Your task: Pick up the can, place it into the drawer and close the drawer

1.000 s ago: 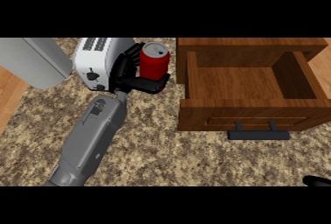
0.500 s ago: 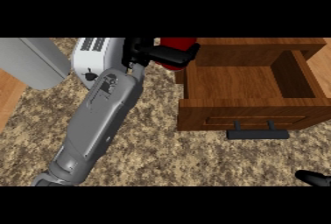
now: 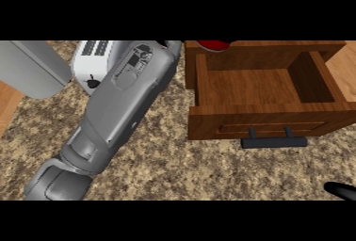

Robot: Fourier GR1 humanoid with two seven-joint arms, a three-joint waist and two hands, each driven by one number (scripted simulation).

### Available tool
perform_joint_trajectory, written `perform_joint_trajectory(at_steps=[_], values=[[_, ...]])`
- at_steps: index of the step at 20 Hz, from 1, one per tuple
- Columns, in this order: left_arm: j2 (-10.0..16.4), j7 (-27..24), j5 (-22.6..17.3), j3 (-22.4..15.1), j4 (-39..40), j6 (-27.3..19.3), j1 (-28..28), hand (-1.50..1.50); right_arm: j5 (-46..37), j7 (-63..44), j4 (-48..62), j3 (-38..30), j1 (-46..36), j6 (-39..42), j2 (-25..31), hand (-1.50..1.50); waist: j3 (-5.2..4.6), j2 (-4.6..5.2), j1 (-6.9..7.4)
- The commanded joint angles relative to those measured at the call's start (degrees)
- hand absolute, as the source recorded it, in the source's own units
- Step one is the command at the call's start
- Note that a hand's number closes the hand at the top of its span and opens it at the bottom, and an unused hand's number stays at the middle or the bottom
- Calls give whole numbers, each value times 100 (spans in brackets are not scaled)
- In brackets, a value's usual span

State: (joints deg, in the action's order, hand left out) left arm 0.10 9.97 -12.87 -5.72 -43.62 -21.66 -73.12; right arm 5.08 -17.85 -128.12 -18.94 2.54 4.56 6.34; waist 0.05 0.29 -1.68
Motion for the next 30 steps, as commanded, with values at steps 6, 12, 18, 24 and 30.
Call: perform_joint_trajectory(at_steps=[6,12,18,24,30], values=[[-10,-154,-685,-567,1325,-407,-1097,150,-148,-356,-102,289,-408,-132,42,-150,3,57,-193],[-10,24,-992,-892,1678,-643,-1588,150,132,-306,-41,-4,-297,9,197,-150,8,43,-239],[-10,-343,-1226,-1149,2137,-954,-1636,150,-12,-473,-162,238,-458,-52,178,-150,11,86,-364],[-10,-356,-1449,-1483,2206,-1611,-1777,-150,-16,-327,300,184,-730,-9,299,-150,16,96,-401],[-10,-536,-1630,-1368,2558,-1563,-1943,-150,-497,-256,44,399,-745,52,469,-150,13,132,-414]])
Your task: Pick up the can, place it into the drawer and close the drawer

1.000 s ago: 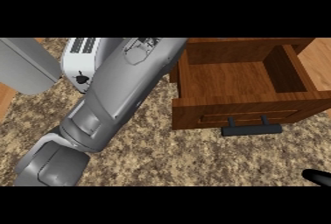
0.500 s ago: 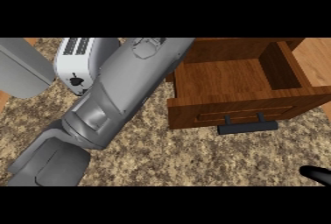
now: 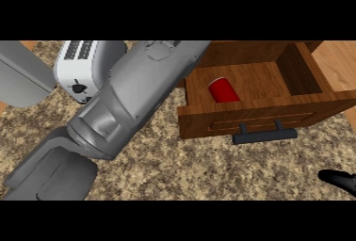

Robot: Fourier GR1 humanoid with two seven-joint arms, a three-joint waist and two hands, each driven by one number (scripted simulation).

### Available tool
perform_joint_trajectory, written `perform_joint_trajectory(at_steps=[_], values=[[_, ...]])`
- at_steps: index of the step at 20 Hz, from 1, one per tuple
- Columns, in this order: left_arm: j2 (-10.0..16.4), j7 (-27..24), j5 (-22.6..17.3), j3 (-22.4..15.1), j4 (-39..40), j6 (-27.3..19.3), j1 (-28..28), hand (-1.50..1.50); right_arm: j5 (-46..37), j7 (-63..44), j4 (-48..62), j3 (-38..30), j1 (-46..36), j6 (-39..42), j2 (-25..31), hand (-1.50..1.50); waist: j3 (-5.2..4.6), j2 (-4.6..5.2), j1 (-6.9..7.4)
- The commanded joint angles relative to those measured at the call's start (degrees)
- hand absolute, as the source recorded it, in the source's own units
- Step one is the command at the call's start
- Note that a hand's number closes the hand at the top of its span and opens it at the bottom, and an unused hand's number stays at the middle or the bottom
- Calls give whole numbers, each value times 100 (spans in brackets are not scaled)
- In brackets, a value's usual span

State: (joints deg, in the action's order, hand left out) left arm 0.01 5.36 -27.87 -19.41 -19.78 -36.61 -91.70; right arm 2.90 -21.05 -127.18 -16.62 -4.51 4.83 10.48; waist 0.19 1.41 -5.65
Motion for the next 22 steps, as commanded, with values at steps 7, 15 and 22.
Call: perform_joint_trajectory(at_steps=[7,15,22], values=[[-1,-301,-518,96,114,-132,-92,-150,-1191,687,441,551,-584,227,527,-150,0,74,17],[-1,-676,-828,267,111,-117,-67,-150,-2689,1104,1069,1197,-842,186,952,-150,-5,17,179],[-1,-701,-721,159,358,-122,-232,-150,-4221,1470,2526,2287,-1437,-439,633,-150,-6,23,394]])
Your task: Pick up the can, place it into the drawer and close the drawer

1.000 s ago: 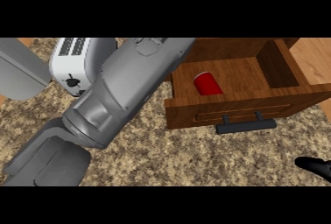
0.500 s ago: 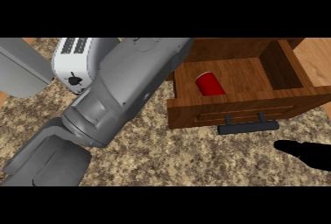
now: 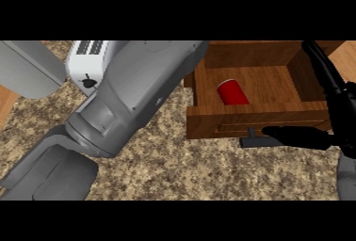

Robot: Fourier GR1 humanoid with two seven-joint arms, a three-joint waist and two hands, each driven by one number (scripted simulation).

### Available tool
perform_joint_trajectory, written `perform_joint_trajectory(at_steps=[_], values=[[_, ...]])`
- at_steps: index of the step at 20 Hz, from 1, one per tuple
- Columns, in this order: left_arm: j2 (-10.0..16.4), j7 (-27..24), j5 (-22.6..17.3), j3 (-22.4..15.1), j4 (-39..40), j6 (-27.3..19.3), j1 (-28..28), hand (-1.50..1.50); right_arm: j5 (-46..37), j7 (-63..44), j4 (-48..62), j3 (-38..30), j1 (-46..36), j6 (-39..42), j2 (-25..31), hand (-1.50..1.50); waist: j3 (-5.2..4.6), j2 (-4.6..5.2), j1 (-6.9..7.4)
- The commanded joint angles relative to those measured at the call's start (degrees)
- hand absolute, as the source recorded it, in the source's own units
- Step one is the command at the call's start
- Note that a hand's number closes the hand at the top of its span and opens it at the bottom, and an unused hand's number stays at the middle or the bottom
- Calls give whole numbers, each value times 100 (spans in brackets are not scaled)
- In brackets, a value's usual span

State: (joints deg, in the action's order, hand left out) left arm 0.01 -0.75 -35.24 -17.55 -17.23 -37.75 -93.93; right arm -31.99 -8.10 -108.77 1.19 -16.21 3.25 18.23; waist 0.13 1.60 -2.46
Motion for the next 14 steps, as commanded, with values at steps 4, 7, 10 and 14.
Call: perform_joint_trajectory(at_steps=[4,7,10,14], values=[[-1,-106,20,-107,-85,99,232,-150,-1277,589,1724,630,-553,-705,-181,-150,-2,-63,172],[115,65,86,84,171,254,-79,-150,-1684,543,2289,697,-883,-777,-101,-150,-6,-56,221],[132,96,88,115,-61,329,104,-150,-2004,764,3271,731,-1253,-1354,-412,-150,-8,-95,364],[315,123,214,126,-59,365,171,-150,-2336,1081,4140,763,-1414,-1968,-606,-150,-5,-92,339]])
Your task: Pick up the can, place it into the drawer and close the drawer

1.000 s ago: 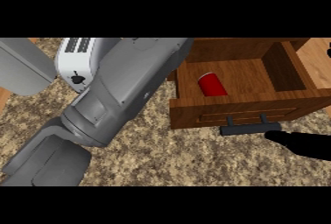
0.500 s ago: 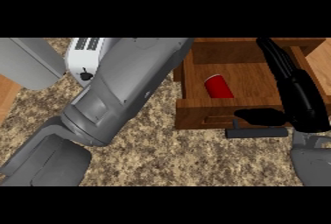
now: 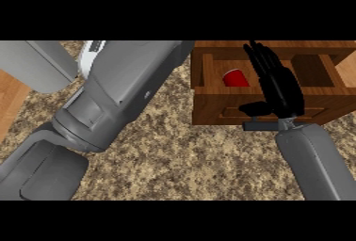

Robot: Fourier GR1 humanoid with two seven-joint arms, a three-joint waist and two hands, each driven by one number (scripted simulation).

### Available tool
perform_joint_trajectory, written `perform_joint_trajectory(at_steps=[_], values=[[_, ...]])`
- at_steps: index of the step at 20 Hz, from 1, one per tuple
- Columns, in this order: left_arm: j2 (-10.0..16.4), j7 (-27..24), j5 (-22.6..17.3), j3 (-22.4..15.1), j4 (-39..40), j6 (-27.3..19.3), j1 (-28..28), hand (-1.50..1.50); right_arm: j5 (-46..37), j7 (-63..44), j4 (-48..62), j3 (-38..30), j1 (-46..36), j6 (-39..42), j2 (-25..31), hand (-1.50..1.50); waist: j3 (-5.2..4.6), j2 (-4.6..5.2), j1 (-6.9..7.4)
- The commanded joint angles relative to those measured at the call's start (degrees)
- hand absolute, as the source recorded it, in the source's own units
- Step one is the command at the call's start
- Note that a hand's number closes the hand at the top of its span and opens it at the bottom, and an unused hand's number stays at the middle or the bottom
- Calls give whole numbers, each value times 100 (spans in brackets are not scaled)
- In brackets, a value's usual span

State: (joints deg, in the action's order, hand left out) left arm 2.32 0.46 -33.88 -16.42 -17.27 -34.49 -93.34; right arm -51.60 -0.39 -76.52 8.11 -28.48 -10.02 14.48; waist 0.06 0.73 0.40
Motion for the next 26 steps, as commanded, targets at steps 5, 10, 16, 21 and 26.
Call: perform_joint_trajectory(at_steps=[5,10,16,21,26], values=[[492,337,182,-11,-332,141,247,-150,-569,256,2195,-285,-1111,-1088,-369,-150,-2,-36,178],[620,308,248,-47,-730,235,590,-150,-819,379,3391,-646,-1686,-2120,-411,-150,0,-20,303],[673,682,332,-128,-1146,151,849,-150,-964,249,4476,-905,-2687,-2559,-513,-150,-1,-23,397],[1010,793,378,-184,-1520,399,1174,-150,-1049,292,5083,-1066,-3285,-2891,-393,-150,-2,23,554],[1133,1150,380,-216,-2056,301,1406,-150,-1007,492,5467,-1184,-3623,-2933,-262,-150,-1,-8,537]])
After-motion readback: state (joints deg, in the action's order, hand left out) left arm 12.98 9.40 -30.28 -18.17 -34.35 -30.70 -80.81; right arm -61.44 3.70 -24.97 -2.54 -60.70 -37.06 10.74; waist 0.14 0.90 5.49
